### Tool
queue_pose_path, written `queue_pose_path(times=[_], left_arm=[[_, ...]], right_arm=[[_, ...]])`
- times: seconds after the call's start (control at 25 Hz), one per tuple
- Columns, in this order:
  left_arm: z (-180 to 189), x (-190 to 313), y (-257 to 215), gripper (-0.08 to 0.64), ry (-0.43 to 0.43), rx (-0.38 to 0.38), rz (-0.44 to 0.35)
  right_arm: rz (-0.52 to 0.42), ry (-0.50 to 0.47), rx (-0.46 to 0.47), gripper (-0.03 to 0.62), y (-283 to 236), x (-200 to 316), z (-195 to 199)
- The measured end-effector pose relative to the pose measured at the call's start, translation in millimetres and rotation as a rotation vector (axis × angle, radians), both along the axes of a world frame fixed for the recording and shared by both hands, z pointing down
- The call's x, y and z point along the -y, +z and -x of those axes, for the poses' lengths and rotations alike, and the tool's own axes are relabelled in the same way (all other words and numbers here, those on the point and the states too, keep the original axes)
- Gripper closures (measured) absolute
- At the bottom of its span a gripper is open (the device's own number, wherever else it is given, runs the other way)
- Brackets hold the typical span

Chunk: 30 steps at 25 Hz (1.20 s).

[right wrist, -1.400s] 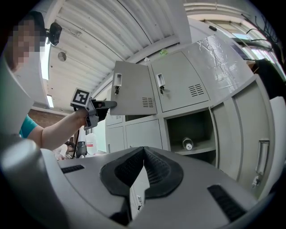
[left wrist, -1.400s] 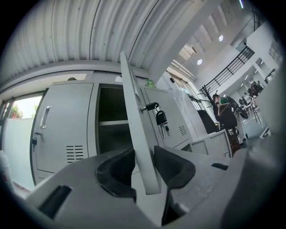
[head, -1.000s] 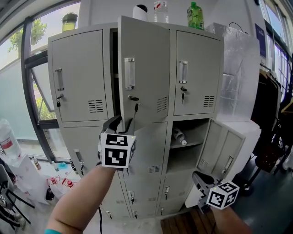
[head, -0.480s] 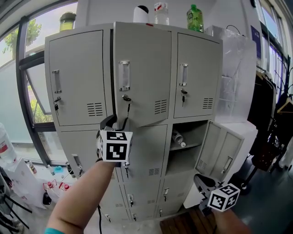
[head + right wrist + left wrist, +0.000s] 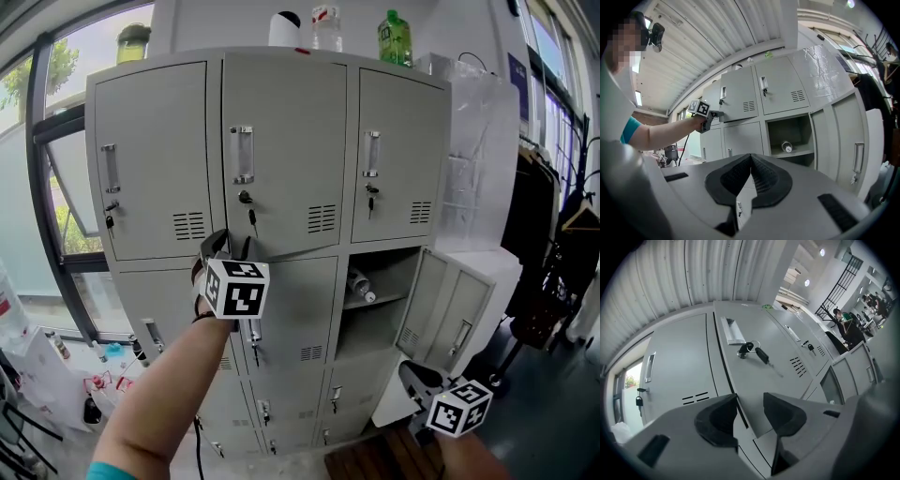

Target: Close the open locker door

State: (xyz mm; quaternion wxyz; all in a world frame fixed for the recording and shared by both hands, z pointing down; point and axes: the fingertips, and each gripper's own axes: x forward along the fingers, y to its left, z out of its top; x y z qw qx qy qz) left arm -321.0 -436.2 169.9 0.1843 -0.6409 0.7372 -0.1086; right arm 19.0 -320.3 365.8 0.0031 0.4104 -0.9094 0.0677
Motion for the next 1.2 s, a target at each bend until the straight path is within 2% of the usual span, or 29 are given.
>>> queue_pose_path(times=[0.64,0.88,1.2], left_arm=[[20.0,36.9,1.1,0.396,-0.090,0.016,0.056],[23.0,41.6,0.2,0.402,-0.193,0.099,0.045],[22.9,42.5,0.5,0.402,-0.202,0.091,0.079]], right_arm=[[0.025,0.014,-0.003,0.594,10.9,7.4,-12.8],[0.030,0.015,-0.004,0.594,14.1,13.6,-15.7],[0.035,-0.001,-0.003,0.594,18.6,14.1,-14.3]])
